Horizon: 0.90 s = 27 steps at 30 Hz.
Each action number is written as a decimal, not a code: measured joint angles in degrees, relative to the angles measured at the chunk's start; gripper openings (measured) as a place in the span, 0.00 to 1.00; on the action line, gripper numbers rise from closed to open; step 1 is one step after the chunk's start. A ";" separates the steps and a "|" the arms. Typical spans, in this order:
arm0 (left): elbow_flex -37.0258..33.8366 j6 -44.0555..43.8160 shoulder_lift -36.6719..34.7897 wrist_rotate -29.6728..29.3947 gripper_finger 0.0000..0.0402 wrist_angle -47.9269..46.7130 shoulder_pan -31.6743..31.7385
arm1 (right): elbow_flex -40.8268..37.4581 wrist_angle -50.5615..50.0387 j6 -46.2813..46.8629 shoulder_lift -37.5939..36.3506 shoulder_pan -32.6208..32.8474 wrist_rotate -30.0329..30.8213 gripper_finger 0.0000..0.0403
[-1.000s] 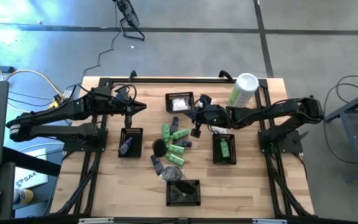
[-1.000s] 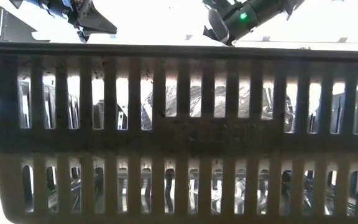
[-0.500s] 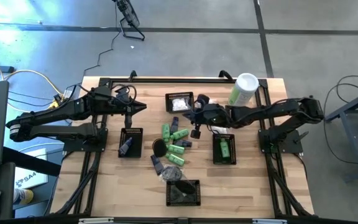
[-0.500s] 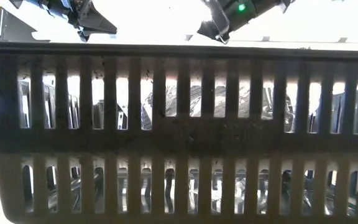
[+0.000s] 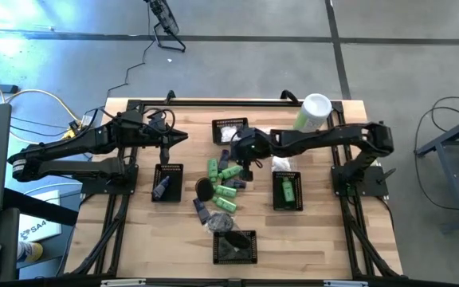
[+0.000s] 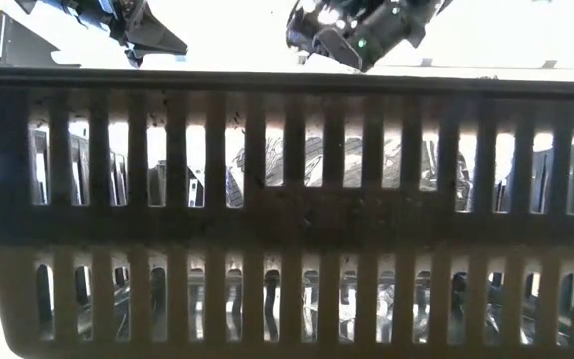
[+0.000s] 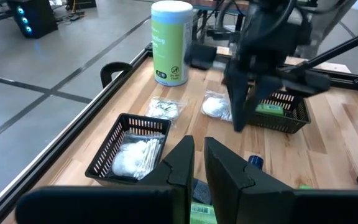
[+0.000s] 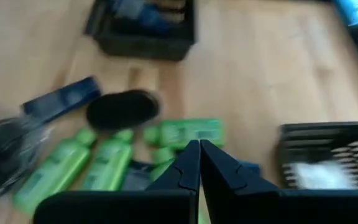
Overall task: Pick & Place Travel size toiletries
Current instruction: Put the green bottle into the middle right black bin
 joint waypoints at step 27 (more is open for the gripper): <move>-0.02 -0.06 0.00 -0.01 0.08 -0.02 0.00 | 0.07 0.25 0.76 11.05 0.76 -2.62 0.73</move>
